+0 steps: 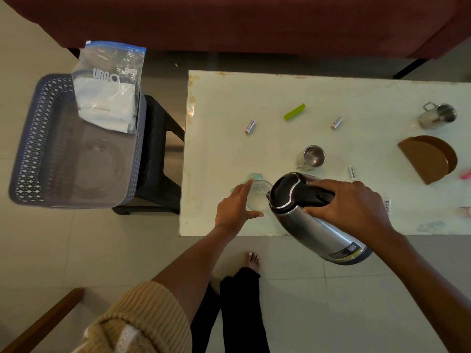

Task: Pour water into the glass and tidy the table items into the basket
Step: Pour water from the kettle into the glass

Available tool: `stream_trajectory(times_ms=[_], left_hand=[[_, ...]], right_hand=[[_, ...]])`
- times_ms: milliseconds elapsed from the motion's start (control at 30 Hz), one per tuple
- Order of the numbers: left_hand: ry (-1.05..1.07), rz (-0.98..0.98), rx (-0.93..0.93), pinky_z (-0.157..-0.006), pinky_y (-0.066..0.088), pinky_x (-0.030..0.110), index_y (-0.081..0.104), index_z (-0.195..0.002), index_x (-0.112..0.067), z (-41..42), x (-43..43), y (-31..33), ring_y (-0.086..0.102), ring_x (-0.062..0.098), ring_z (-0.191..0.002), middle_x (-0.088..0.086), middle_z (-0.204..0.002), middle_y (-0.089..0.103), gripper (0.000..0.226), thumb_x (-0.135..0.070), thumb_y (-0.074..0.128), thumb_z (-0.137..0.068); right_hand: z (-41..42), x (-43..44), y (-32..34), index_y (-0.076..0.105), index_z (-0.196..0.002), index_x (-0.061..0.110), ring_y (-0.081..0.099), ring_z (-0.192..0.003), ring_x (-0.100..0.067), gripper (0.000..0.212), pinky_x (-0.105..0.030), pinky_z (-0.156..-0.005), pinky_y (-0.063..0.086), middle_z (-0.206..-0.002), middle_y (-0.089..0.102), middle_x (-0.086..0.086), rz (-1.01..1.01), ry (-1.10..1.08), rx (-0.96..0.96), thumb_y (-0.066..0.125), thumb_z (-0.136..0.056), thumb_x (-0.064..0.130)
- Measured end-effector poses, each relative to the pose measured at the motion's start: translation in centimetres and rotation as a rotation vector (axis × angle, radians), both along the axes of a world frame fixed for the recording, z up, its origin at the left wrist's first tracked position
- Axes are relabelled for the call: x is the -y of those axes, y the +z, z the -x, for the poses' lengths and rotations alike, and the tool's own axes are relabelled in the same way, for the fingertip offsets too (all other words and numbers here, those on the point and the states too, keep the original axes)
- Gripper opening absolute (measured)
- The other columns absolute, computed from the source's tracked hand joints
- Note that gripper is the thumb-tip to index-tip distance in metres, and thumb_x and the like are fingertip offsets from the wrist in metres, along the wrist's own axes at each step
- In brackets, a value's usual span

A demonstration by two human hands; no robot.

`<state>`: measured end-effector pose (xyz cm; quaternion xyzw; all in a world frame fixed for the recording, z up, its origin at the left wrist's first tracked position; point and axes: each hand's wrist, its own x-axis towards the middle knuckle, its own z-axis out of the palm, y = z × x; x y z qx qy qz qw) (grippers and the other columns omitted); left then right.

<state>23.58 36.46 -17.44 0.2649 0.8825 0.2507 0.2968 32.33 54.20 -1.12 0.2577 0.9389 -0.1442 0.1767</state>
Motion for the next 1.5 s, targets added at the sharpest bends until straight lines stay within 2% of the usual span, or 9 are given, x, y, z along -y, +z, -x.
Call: stream_trajectory(times_ms=[633, 1067, 1367, 1500], left_hand=[[-0.003, -0.007, -0.002, -0.086, 0.051, 0.037, 0.024, -0.147, -0.024, 0.01, 0.08, -0.16, 0.057, 0.025, -0.113, 0.000, -0.144, 0.043, 0.090, -0.044, 0.074, -0.074], [-0.002, -0.008, -0.001, -0.086, 0.051, 0.037, 0.024, -0.147, -0.025, -0.03, 0.12, -0.17, 0.057, 0.026, -0.112, 0.000, -0.143, 0.044, 0.090, -0.044, 0.074, -0.074], [-0.004, -0.022, -0.007, -0.088, 0.051, 0.037, 0.024, -0.147, -0.023, -0.06, 0.12, -0.20, 0.056, 0.025, -0.115, 0.001, -0.144, 0.043, 0.091, -0.043, 0.074, -0.074], [-0.001, -0.014, -0.001, -0.088, 0.051, 0.037, 0.023, -0.147, -0.024, -0.01, 0.06, -0.17, 0.056, 0.025, -0.115, 0.001, -0.144, 0.043, 0.091, -0.043, 0.074, -0.074]], right_hand=[[0.14, -0.02, 0.08, 0.055, -0.123, 0.038, 0.061, -0.096, -0.024, 0.050, -0.026, -0.073, 0.040, -0.106, 0.069, -0.002, 0.023, -0.021, 0.005, 0.067, -0.075, 0.051], [0.18, -0.04, 0.04, 0.055, -0.122, 0.040, 0.061, -0.097, -0.025, 0.051, -0.028, -0.076, 0.044, -0.108, 0.069, -0.001, 0.009, -0.026, 0.021, 0.067, -0.074, 0.053], [0.17, -0.05, 0.09, 0.055, -0.123, 0.039, 0.061, -0.098, -0.025, 0.051, -0.026, -0.073, 0.039, -0.109, 0.068, -0.001, 0.017, -0.025, 0.020, 0.066, -0.075, 0.052], [0.17, -0.07, 0.10, 0.055, -0.123, 0.039, 0.061, -0.099, -0.024, 0.052, -0.027, -0.074, 0.042, -0.110, 0.068, -0.001, 0.010, -0.029, 0.024, 0.066, -0.074, 0.053]])
